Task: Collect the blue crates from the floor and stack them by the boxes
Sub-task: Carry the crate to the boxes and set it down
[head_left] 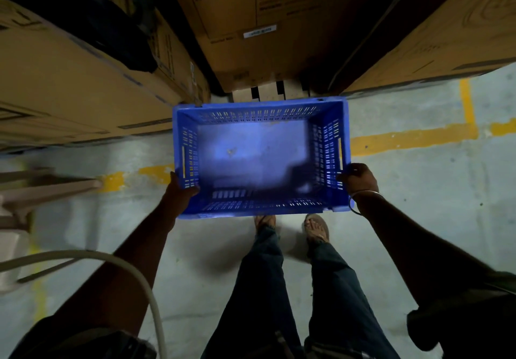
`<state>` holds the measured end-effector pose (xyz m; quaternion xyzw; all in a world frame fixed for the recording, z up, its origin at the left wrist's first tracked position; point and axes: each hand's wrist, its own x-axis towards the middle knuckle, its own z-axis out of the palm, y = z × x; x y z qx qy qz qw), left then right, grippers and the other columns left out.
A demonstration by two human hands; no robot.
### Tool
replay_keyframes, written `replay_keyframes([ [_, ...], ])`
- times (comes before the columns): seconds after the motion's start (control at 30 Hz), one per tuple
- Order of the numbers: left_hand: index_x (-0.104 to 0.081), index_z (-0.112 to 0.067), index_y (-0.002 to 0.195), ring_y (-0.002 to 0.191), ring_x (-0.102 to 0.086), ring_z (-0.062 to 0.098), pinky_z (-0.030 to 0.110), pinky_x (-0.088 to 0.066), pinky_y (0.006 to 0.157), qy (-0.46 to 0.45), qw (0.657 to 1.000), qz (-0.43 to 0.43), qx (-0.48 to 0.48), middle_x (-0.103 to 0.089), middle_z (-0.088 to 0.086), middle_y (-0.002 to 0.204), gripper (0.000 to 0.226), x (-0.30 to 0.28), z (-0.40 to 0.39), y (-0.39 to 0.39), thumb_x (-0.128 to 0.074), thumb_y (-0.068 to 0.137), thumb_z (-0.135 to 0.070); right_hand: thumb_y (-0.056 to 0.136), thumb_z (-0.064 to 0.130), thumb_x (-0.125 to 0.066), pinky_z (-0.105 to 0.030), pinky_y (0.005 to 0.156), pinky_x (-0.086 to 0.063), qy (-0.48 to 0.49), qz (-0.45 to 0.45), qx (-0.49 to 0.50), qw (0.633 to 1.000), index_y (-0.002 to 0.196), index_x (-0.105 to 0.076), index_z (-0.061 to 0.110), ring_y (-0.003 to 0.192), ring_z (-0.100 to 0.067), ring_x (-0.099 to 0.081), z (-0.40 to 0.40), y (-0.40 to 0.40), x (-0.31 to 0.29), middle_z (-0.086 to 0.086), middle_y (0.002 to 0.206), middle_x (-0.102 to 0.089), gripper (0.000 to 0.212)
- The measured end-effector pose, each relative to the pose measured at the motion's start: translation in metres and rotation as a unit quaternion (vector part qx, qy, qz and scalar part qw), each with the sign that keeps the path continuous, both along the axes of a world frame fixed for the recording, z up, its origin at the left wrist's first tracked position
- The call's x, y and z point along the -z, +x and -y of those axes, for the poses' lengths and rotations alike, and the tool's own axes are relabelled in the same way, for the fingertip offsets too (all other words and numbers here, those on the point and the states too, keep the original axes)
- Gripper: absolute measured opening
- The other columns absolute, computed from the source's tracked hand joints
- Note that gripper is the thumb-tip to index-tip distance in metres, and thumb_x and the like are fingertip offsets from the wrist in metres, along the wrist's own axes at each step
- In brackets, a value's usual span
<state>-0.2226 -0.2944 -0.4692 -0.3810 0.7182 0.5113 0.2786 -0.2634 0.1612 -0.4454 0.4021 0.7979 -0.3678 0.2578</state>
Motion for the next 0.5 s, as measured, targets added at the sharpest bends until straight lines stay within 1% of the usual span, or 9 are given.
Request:
replay_keyframes([
  [0.03, -0.032, -0.008, 0.148, 0.118, -0.059, 0.039, 0.062, -0.048, 0.102, 0.001, 1.0, 0.006, 0.01, -0.055, 0.027, 0.139, 0.078, -0.011, -0.004, -0.001, -0.074, 0.082, 0.001, 0.074, 0.021, -0.075, -0.038, 0.089, -0.05, -0.002, -0.003, 0.0, 1.0, 0.118, -0.059, 0.018, 0.102, -0.03, -0.063, 0.001, 0.0, -0.001, -0.009, 0.114, -0.067, 0.047],
  [0.07, -0.032, -0.01, 0.149, 0.119, -0.06, 0.037, 0.061, -0.048, 0.102, -0.002, 1.0, 0.012, 0.01, -0.055, 0.026, 0.14, 0.081, -0.011, -0.001, 0.0, -0.075, 0.08, -0.003, 0.075, 0.021, -0.075, -0.038, 0.088, -0.049, -0.009, -0.003, 0.001, 1.0, 0.12, -0.058, 0.018, 0.101, -0.03, -0.063, 0.001, -0.001, -0.001, -0.01, 0.114, -0.067, 0.048],
  [0.1, -0.034, -0.012, 0.149, 0.12, -0.06, 0.038, 0.061, -0.049, 0.102, -0.001, 1.0, 0.017, 0.015, -0.057, 0.023, 0.139, 0.085, -0.011, 0.001, 0.001, -0.078, 0.075, -0.013, 0.076, 0.021, -0.074, -0.038, 0.087, -0.049, -0.018, -0.001, 0.002, 1.0, 0.121, -0.056, 0.018, 0.099, -0.029, -0.062, 0.001, 0.0, -0.001, -0.011, 0.115, -0.066, 0.049],
  [0.17, -0.042, -0.02, 0.144, 0.12, -0.061, 0.038, 0.061, -0.05, 0.1, -0.024, 0.999, 0.003, 0.026, -0.06, 0.016, 0.136, 0.088, 0.018, 0.017, 0.013, -0.078, 0.065, -0.035, 0.077, 0.02, -0.073, -0.041, 0.088, -0.05, -0.038, -0.007, -0.01, 0.999, 0.125, -0.052, 0.02, 0.098, -0.031, -0.062, 0.004, 0.001, -0.004, -0.011, 0.115, -0.064, 0.053],
  [0.23, -0.041, -0.029, 0.144, 0.124, -0.059, 0.036, 0.059, -0.049, 0.102, -0.095, 0.994, 0.004, 0.061, -0.058, 0.011, 0.141, 0.088, 0.015, 0.014, 0.016, -0.071, 0.064, -0.049, 0.079, 0.017, -0.073, -0.047, 0.093, -0.049, -0.055, -0.02, -0.033, 0.998, 0.135, -0.045, 0.021, 0.105, -0.035, -0.062, 0.007, 0.004, -0.012, -0.009, 0.119, -0.06, 0.062],
  [0.27, -0.038, -0.029, 0.148, 0.129, -0.056, 0.036, 0.056, -0.046, 0.105, -0.126, 0.988, -0.008, 0.084, -0.054, 0.011, 0.146, 0.087, -0.005, -0.001, 0.012, -0.069, 0.069, -0.048, 0.08, 0.015, -0.072, -0.047, 0.096, -0.048, -0.057, -0.026, -0.044, 0.997, 0.14, -0.041, 0.019, 0.109, -0.035, -0.06, 0.009, 0.004, -0.017, -0.011, 0.124, -0.059, 0.067],
  [0.33, -0.034, -0.022, 0.155, 0.137, -0.049, 0.034, 0.047, -0.041, 0.112, -0.156, 0.98, -0.029, 0.117, -0.045, 0.012, 0.156, 0.08, -0.049, -0.037, 0.005, -0.069, 0.084, -0.029, 0.081, 0.016, -0.072, -0.045, 0.099, -0.045, -0.051, -0.03, -0.06, 0.996, 0.145, -0.036, 0.016, 0.116, -0.035, -0.057, 0.011, 0.008, -0.03, -0.012, 0.136, -0.054, 0.074],
  [0.4, -0.039, -0.011, 0.154, 0.142, -0.044, 0.033, 0.04, -0.035, 0.116, -0.163, 0.975, -0.039, 0.143, -0.041, 0.015, 0.158, 0.07, -0.07, -0.064, 0.004, -0.069, 0.09, -0.013, 0.08, 0.018, -0.073, -0.045, 0.102, -0.044, -0.052, -0.03, -0.057, 0.997, 0.147, -0.034, 0.017, 0.12, -0.035, -0.055, 0.011, 0.014, -0.044, -0.012, 0.141, -0.051, 0.077],
  [0.5, -0.046, -0.008, 0.15, 0.143, -0.044, 0.031, 0.038, -0.033, 0.117, -0.138, 0.976, -0.036, 0.168, -0.045, 0.016, 0.156, 0.062, -0.09, -0.09, 0.005, -0.069, 0.093, -0.015, 0.079, 0.016, -0.073, -0.043, 0.103, -0.044, -0.075, -0.041, -0.04, 0.996, 0.147, -0.033, 0.019, 0.119, -0.032, -0.058, 0.011, 0.024, -0.073, -0.011, 0.143, -0.05, 0.079],
])
